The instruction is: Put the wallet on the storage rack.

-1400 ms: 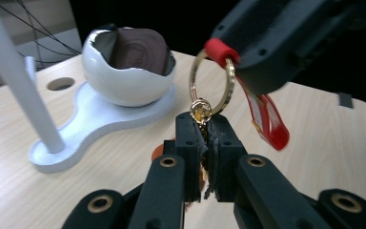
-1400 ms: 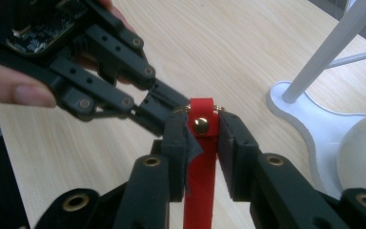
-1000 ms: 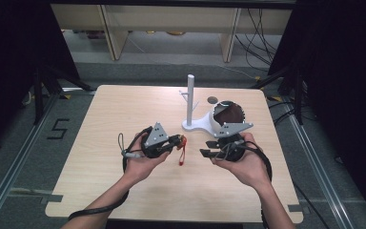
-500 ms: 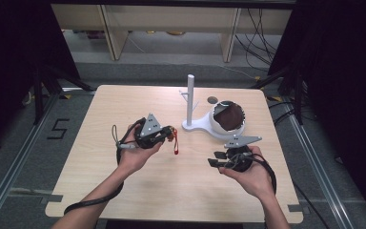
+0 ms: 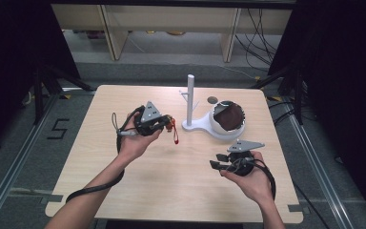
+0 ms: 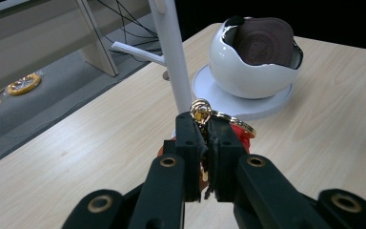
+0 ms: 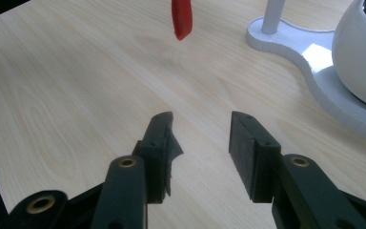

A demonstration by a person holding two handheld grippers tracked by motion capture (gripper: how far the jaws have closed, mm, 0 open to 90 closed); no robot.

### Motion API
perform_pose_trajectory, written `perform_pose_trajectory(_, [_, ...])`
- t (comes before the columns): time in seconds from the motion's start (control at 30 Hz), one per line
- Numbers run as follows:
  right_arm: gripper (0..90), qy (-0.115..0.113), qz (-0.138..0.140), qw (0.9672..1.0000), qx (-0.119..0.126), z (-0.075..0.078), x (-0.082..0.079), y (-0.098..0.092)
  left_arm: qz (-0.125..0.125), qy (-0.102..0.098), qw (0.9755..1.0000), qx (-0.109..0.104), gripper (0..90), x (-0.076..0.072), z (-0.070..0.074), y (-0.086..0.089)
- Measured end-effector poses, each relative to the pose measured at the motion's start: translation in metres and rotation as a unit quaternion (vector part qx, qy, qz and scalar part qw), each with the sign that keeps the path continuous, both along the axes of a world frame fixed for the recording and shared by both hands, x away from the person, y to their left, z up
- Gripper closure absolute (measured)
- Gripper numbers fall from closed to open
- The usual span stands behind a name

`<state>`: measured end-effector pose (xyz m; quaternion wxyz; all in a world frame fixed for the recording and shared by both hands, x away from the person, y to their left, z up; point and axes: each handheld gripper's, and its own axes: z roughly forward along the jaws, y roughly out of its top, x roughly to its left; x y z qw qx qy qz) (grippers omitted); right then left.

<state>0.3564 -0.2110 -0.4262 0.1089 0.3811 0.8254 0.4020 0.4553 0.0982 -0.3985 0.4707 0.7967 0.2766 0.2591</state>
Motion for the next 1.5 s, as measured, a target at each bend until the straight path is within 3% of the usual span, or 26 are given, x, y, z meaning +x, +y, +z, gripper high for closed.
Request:
perform_pose_trajectory(0.1, [60.5, -0.006, -0.001, 1.0, -0.004, -0.002, 0.001, -0.001, 0.005, 0.001, 1.0, -0.002, 83.9, 0.007, 0.003, 0.0])
perform_pose_trajectory(0.3, [60.4, 0.008, -0.007, 0.9999, 0.003, -0.007, -0.001, -0.001, 0.012, 0.0, 0.9999, -0.001, 83.9, 0.019, 0.011, -0.003])
perform_pose_trajectory(0.37, [60.4, -0.008, 0.002, 1.0, -0.004, -0.008, 0.001, -0.003, 0.015, -0.001, 0.9999, -0.001, 83.9, 0.026, 0.016, -0.004])
perform_pose_trajectory(0.53, [60.2, -0.001, -0.001, 1.0, 0.003, -0.01, 0.002, -0.004, 0.021, -0.004, 0.9998, -0.004, 83.9, 0.033, 0.022, -0.006])
perform_pose_trajectory(0.87, [60.2, 0.008, -0.006, 0.9999, 0.007, -0.011, 0.0, -0.002, 0.022, -0.005, 0.9997, -0.004, 83.9, 0.04, 0.027, -0.011])
perform_pose_trajectory(1.0, [60.1, 0.005, -0.005, 1.0, 0.005, -0.011, 0.001, -0.003, 0.02, -0.006, 0.9997, 0.01, 83.9, 0.042, 0.029, -0.009])
perform_pose_trajectory(1.07, [60.0, 0.005, -0.006, 1.0, 0.005, -0.012, 0.001, -0.003, 0.024, -0.006, 0.9997, -0.002, 83.9, 0.043, 0.029, -0.011])
perform_pose_trajectory(1.13, [59.7, 0.013, -0.007, 0.9999, 0.008, -0.012, 0.0, -0.002, 0.025, -0.006, 0.9997, -0.002, 83.9, 0.044, 0.03, -0.011])
perform_pose_trajectory(1.2, [59.5, 0.001, 0.001, 1.0, -0.001, -0.013, 0.002, -0.003, 0.025, -0.006, 0.9997, 0.0, 83.9, 0.045, 0.03, -0.011])
perform_pose_trajectory(1.3, [59.4, 0.002, 0.003, 1.0, -0.001, -0.013, 0.002, -0.003, 0.027, -0.007, 0.9996, -0.002, 83.9, 0.046, 0.031, -0.012])
perform_pose_trajectory(1.4, [59.3, 0.015, -0.002, 0.9999, 0.007, -0.014, 0.001, -0.001, 0.028, -0.006, 0.9996, 0.009, 83.9, 0.05, 0.034, -0.012])
perform_pose_trajectory(1.43, [59.3, 0.015, -0.002, 0.9999, 0.007, -0.014, 0.001, -0.002, 0.029, -0.007, 0.9996, 0.0, 83.9, 0.05, 0.034, -0.014])
perform_pose_trajectory(1.5, [59.3, 0.009, -0.005, 0.9999, 0.007, -0.014, 0.001, -0.002, 0.027, -0.007, 0.9996, 0.009, 83.9, 0.051, 0.035, -0.014])
